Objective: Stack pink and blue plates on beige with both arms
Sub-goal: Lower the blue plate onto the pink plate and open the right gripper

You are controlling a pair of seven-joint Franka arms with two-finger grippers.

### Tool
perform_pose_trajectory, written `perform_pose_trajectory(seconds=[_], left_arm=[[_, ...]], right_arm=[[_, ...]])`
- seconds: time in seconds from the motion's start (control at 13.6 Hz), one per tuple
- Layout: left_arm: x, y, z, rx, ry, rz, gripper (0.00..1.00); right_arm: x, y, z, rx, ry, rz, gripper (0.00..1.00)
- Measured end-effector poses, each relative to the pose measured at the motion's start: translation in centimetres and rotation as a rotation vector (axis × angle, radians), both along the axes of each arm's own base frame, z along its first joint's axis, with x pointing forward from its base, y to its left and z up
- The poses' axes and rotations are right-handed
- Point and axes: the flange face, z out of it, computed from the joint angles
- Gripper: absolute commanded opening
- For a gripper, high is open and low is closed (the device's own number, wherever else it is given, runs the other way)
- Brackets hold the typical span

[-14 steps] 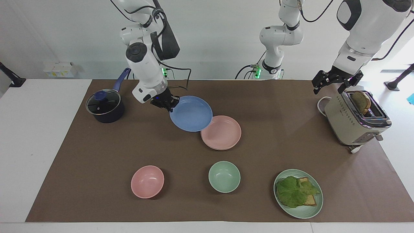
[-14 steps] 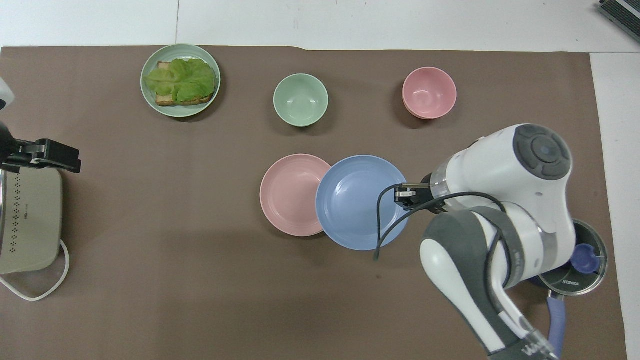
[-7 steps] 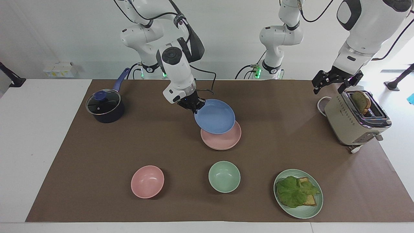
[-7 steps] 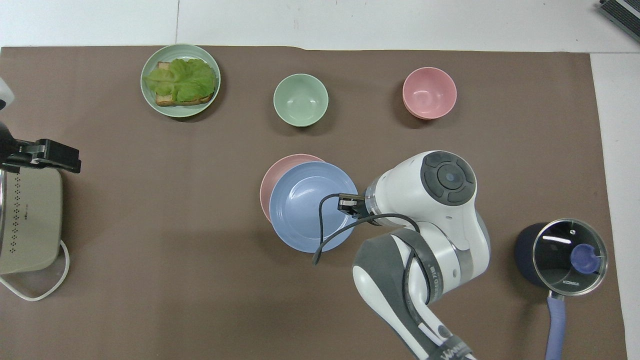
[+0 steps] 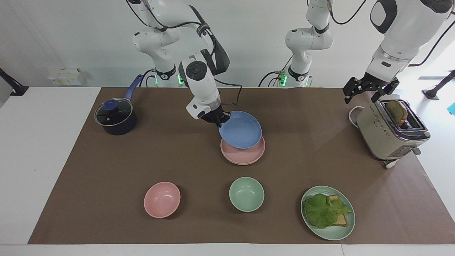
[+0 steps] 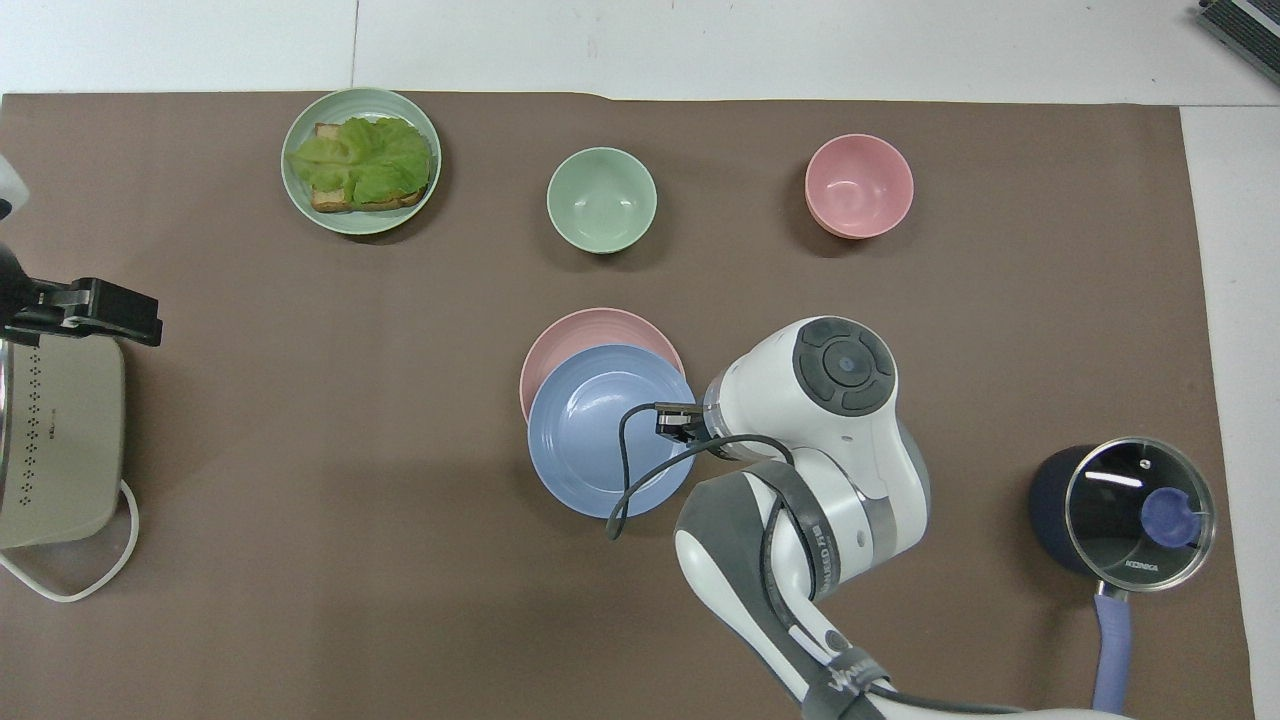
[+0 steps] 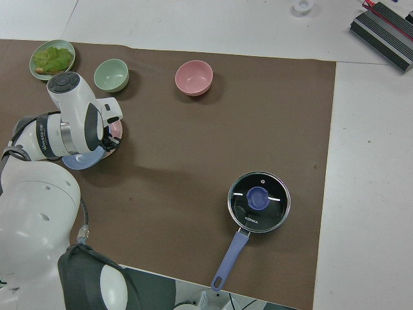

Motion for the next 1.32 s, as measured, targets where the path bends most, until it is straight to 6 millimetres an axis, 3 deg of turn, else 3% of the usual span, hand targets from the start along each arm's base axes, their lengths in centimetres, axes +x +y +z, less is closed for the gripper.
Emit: perform_pose_trajectory(seconds=[0.51, 1.32], left_arm=[[0.0, 0.0, 0.0, 0.0, 0.0, 0.0, 1.0], [0.0, 0.0, 0.0, 0.0, 0.0, 0.0, 1.0]], right_arm=[[0.6, 0.3, -2.1, 0.043, -0.012, 0.014, 0.0], [2.6, -1.0, -2.2, 0.069, -0.103, 0.093, 0.0]])
